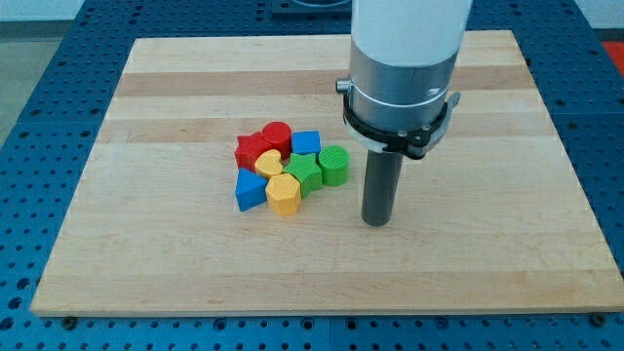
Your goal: Point at green circle
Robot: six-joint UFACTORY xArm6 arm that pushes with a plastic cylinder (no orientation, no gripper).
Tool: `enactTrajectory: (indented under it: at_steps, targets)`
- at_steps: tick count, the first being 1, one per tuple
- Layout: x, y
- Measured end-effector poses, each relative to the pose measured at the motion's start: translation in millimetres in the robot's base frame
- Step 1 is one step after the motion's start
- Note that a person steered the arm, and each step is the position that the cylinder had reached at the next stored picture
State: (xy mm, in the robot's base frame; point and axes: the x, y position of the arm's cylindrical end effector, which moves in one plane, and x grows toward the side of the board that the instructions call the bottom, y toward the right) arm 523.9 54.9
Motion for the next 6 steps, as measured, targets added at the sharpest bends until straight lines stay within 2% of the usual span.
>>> enactTrajectory:
  at_steps: [1, 5, 6]
  targets:
    - [0, 0]
    - [-46, -9]
    - [-51, -31]
